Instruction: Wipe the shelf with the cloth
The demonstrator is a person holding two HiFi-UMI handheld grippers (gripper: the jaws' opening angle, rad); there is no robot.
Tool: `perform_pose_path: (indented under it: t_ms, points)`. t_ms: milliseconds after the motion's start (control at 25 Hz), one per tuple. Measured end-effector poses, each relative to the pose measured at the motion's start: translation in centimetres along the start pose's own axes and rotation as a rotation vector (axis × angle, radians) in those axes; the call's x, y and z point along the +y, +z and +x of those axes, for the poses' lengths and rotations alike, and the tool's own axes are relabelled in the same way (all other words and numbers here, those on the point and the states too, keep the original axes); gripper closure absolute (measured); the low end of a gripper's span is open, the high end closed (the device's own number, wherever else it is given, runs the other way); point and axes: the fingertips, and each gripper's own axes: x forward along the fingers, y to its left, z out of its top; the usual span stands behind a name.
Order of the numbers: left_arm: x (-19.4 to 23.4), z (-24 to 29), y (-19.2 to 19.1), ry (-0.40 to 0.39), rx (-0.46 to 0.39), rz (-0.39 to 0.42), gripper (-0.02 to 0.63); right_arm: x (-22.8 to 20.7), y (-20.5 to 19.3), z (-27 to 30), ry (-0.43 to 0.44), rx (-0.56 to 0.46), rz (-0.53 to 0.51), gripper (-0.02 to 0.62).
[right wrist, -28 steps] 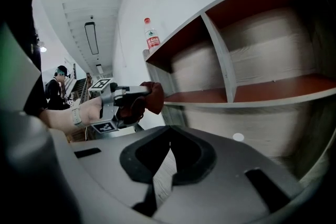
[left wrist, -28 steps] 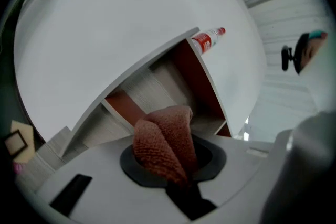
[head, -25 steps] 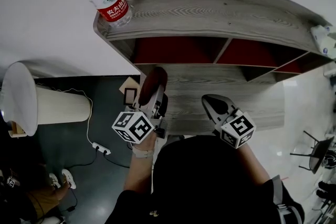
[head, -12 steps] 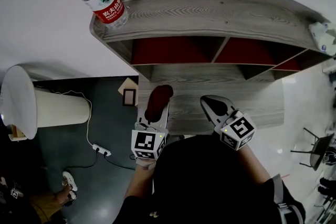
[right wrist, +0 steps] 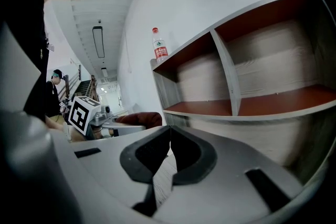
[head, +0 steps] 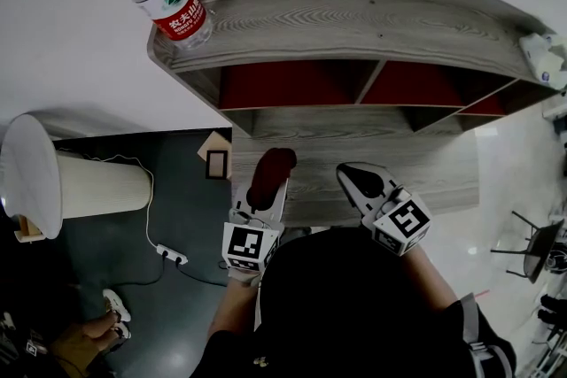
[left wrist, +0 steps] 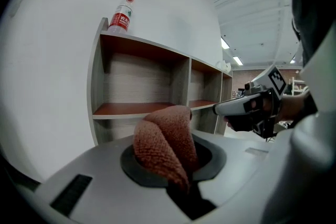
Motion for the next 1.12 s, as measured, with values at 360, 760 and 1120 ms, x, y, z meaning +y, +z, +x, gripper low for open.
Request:
perform_pose_path:
  t_ms: [360,760,1120]
  points:
    - [-0.4,0.6,0.5,-0.03,0.0,0.005,0.537,0.5,-0.3,-0.4,0.019,-0.008,-0.042,0.598]
    - [-0.3,1.0,0.3,-0.044,-0.001,0.002,0.537,-0.3,-0.7,-0.4,0.006,-0.007,-0.028,0.598]
    - [-0.2,1.2,0.2,-0.042,0.005,-0.006,0.537,-0.8,-0.7,-0.4,-0.001,-0.002,-0.028,0.598]
